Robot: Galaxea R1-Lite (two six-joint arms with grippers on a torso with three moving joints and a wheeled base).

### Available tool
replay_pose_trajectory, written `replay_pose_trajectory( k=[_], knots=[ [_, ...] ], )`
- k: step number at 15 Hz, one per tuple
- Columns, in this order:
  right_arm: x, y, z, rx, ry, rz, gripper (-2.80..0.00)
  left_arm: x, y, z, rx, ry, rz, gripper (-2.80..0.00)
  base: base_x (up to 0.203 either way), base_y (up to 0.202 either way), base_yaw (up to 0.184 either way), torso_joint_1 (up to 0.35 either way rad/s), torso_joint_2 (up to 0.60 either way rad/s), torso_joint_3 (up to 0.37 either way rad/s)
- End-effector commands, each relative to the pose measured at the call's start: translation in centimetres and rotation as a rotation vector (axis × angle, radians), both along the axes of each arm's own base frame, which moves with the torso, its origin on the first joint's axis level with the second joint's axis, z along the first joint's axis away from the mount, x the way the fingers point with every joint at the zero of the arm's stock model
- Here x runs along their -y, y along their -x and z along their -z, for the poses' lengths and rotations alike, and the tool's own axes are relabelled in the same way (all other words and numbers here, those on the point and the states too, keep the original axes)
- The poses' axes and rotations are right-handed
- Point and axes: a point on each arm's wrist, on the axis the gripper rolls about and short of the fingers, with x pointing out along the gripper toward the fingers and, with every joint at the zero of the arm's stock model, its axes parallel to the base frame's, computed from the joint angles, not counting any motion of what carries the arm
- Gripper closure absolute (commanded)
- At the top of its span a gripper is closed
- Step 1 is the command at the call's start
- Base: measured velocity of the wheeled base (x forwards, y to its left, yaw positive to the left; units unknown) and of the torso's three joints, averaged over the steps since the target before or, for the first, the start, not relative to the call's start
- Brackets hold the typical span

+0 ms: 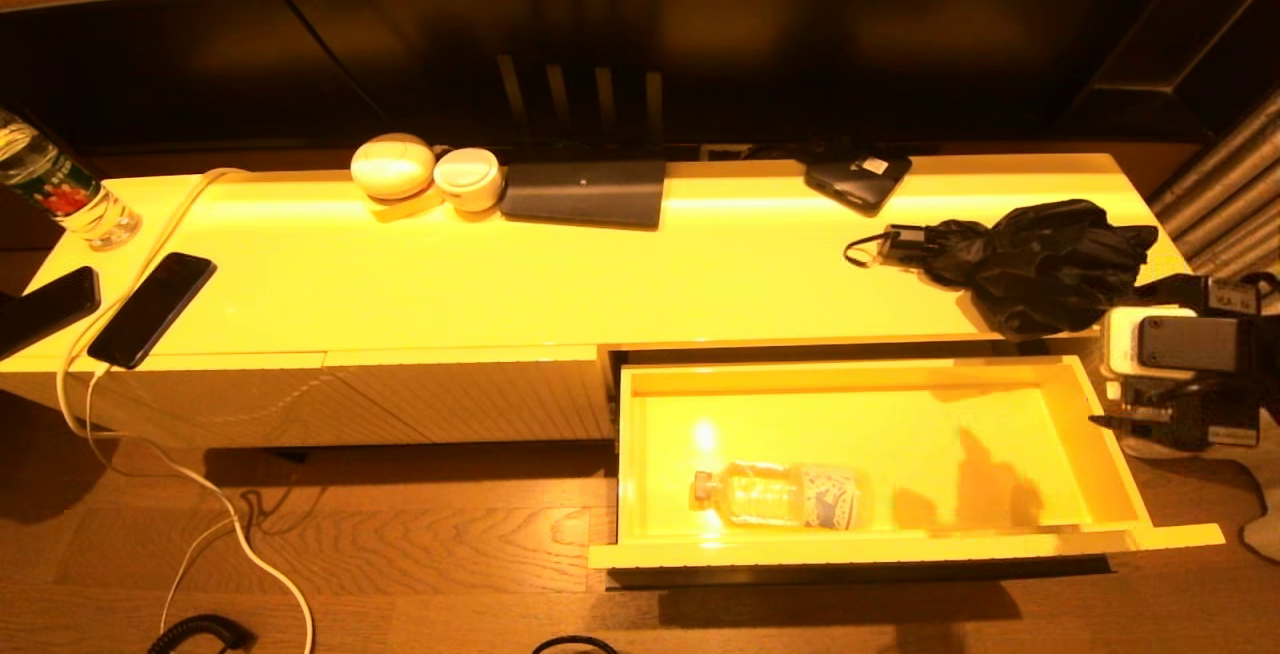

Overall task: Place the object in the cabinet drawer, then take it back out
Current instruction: Take the mineral water out of the drawer and put it on the table

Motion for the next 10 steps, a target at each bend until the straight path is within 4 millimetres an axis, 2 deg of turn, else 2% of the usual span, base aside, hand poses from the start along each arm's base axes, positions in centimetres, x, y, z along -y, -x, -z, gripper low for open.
replay_pose_trajectory(
  k=[1, 7, 9, 10],
  knots=[
    [-1.4, 0.8, 0.7, -0.110, -0.026, -0.043, -2.80, 0.0, 0.0, 0.0, -0.002, 0.000, -0.001, 0.00, 0.000, 0.000, 0.000, 0.000, 0.00, 0.000],
    [-4.8, -2.7, 3.9, -0.283, -0.095, -0.096, -2.80, 0.0, 0.0, 0.0, -0.001, 0.000, -0.001, 0.00, 0.000, 0.000, 0.000, 0.000, 0.00, 0.000],
    [-5.4, -3.4, 4.1, -0.292, -0.099, -0.106, -2.80, 0.0, 0.0, 0.0, -0.001, 0.000, -0.001, 0.00, 0.000, 0.000, 0.000, 0.000, 0.00, 0.000],
    [-5.9, -4.5, 4.7, -0.313, -0.096, -0.120, -2.80, 0.0, 0.0, 0.0, -0.001, 0.000, -0.001, 0.00, 0.000, 0.000, 0.000, 0.000, 0.00, 0.000]
  ],
)
